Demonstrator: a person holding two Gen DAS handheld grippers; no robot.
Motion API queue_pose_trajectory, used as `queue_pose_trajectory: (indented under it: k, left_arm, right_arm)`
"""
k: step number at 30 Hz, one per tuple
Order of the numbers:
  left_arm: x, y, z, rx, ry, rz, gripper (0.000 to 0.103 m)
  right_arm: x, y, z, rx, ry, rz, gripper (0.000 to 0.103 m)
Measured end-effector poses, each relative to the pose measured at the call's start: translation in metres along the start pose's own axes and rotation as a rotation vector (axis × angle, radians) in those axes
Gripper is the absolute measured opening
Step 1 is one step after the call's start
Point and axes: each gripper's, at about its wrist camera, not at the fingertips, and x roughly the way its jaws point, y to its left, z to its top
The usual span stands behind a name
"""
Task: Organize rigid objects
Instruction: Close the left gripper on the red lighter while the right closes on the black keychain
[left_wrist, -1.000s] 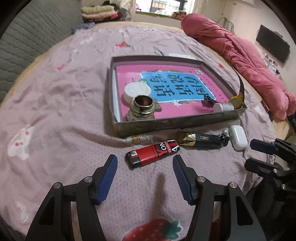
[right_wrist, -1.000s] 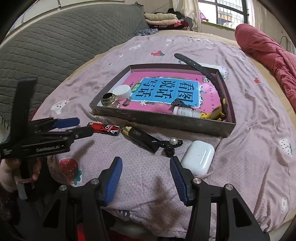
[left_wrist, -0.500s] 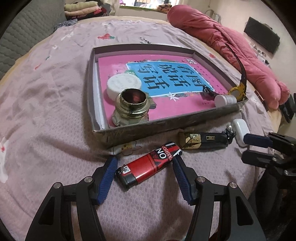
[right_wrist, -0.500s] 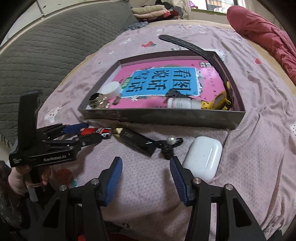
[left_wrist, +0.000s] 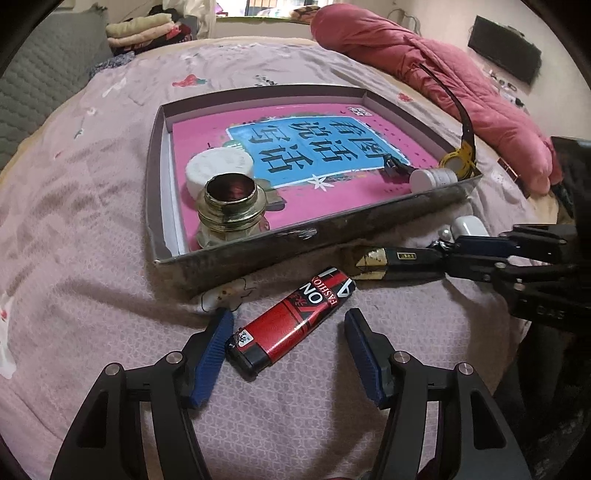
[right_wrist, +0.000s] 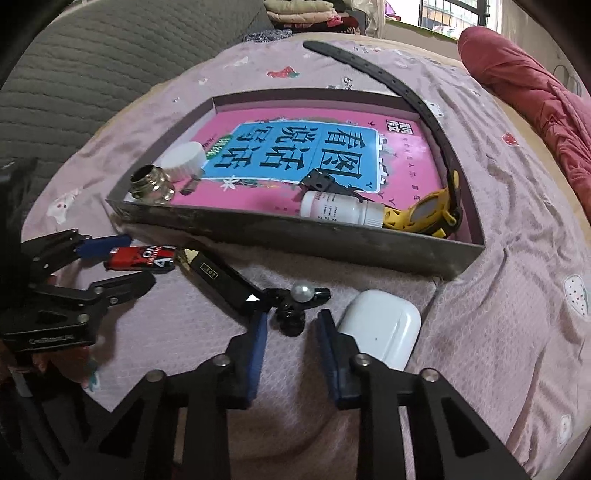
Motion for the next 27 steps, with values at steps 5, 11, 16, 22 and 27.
queue_pose_trajectory:
  k: [5,11,16,22,27]
  left_arm:
    - [-0.001,-0.004,-0.002,0.017,0.004,-0.002,0.063]
    - [0.004,0.008,0.004,-0.053,-0.003,-0.03,0.064]
    - [0.005,0.006,0.005,-0.036,-0.012,-0.019,0.063]
    - [0.009,0.003,0.008,-0.021,-0.03,0.052,0.045]
    - [0.008,0.003,0.008,-0.013,-0.031,0.051,0.039]
  right_arm:
    - [0.01,-0.006,0.011,0.015,0.0,-0.009,0.023]
    - [0.019,-0.003,0.017,0.001,-0.013,-0.035,0.023]
    - [0.016,-0.005,0.015,-0.003,-0.057,-0.026,0.02]
    - [0.012,-0.009,0.012,0.017,-0.071,-0.006,0.017]
    - [0.008,-0.011,0.012,0.031,-0.071,0.0,0.017]
